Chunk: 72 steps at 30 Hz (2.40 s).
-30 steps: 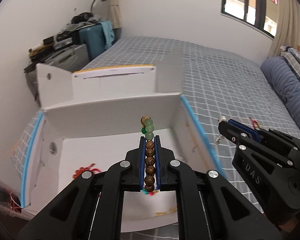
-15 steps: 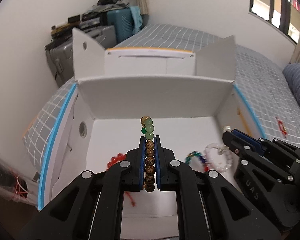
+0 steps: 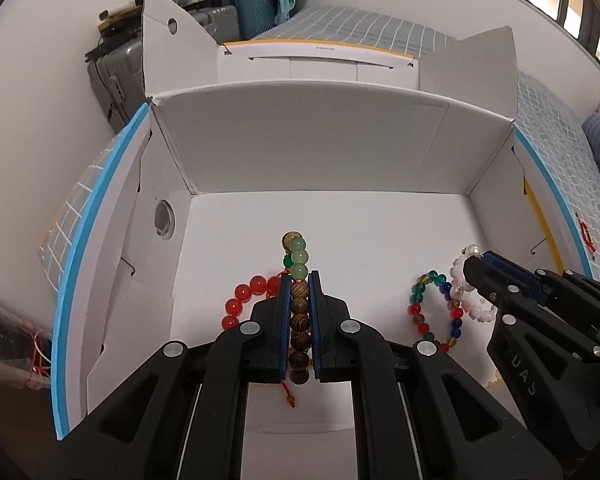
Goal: Organize jewelry
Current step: 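Open both tools to release the items into the box, then move both tools back over the bed toward the yellow and red bracelets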
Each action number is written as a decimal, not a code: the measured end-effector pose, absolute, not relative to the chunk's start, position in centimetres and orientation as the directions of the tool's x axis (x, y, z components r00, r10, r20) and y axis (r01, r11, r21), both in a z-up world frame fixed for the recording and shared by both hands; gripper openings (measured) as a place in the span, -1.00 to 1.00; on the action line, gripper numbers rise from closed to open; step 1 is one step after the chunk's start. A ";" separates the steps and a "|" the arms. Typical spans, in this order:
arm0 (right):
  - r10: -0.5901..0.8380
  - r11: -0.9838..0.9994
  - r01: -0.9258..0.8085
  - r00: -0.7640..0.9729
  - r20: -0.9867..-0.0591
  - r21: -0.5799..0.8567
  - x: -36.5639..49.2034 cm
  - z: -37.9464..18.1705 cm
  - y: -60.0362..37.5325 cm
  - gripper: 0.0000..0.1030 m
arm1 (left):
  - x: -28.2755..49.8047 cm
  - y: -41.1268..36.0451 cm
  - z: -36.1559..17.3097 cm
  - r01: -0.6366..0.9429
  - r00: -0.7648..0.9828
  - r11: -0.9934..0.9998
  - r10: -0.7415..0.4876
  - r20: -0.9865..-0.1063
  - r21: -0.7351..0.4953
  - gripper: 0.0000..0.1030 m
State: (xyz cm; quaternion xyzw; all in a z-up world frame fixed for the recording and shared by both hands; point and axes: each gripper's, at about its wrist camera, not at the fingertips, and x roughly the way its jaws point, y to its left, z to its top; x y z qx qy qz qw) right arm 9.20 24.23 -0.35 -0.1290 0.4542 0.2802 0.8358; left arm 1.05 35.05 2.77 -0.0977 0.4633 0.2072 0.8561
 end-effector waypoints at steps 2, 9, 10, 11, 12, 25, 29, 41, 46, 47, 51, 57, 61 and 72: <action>0.352 0.809 -0.586 0.430 -0.831 0.039 9.3 -0.3 24.2 -0.78 | 1.2 35.1 2.7 -0.449 0.482 0.893 0.269 -0.834 0.028 -0.85; 0.367 0.810 -0.585 0.447 -0.816 0.043 9.1 0.5 23.8 -0.41 | 1.3 34.8 3.3 -0.468 0.486 0.883 0.291 -0.824 0.036 -0.75; 0.372 0.811 -0.583 0.456 -0.809 0.044 9.1 0.8 23.6 -0.29 | 1.3 34.8 3.5 -0.470 0.491 0.882 0.288 -0.822 0.029 -0.60; 0.379 0.813 -0.581 0.467 -0.799 0.046 9.0 1.2 23.4 -0.15 | 1.2 34.8 3.8 -0.475 0.497 0.880 0.292 -0.817 0.025 -0.37; 0.385 0.814 -0.579 0.474 -0.792 0.049 9.0 1.5 23.1 -0.07 | 1.1 34.8 4.1 -0.481 0.507 0.877 0.294 -0.810 0.018 -0.25; 0.406 0.866 -0.493 0.595 -0.694 0.083 10.2 5.7 15.5 0.81 | 0.7 31.9 7.7 -0.459 0.610 0.888 0.289 -0.738 -0.032 0.75; 0.376 0.891 -0.445 0.621 -0.688 0.085 11.0 5.9 12.2 0.84 | 0.9 29.4 8.3 -0.426 0.638 0.904 0.277 -0.718 -0.030 0.86; 0.254 0.953 -0.298 0.701 -0.666 0.051 13.0 7.6 1.8 0.85 | 3.9 20.3 8.9 -0.287 0.686 0.958 0.204 -0.698 -0.001 0.89; 0.201 0.969 -0.247 0.708 -0.677 0.029 15.0 7.1 -2.2 0.85 | 5.6 16.1 7.8 -0.217 0.685 0.976 0.162 -0.710 0.013 0.89; 0.195 0.970 -0.239 0.708 -0.679 0.029 15.3 7.0 -2.7 0.85 | 5.9 15.4 7.7 -0.208 0.683 0.978 0.156 -0.713 0.015 0.89; 0.168 0.976 -0.217 0.701 -0.693 0.018 17.4 6.3 -5.2 0.85 | 6.8 12.3 7.3 -0.175 0.682 0.984 0.138 -0.718 0.023 0.89; 0.131 0.982 -0.188 0.677 -0.725 0.002 20.6 4.7 -8.5 0.85 | 8.3 7.7 5.9 -0.101 0.660 0.995 0.080 -0.747 0.018 0.89; 0.106 0.987 -0.161 0.647 -0.755 0.000 23.0 3.0 -10.8 0.85 | 9.5 4.5 4.0 -0.047 0.631 0.999 0.039 -0.775 0.012 0.89; 0.085 0.994 -0.111 0.570 -0.817 0.026 28.8 -1.3 -14.3 0.59 | 11.8 -1.3 -2.2 0.026 0.536 1.000 -0.017 -0.844 -0.003 0.89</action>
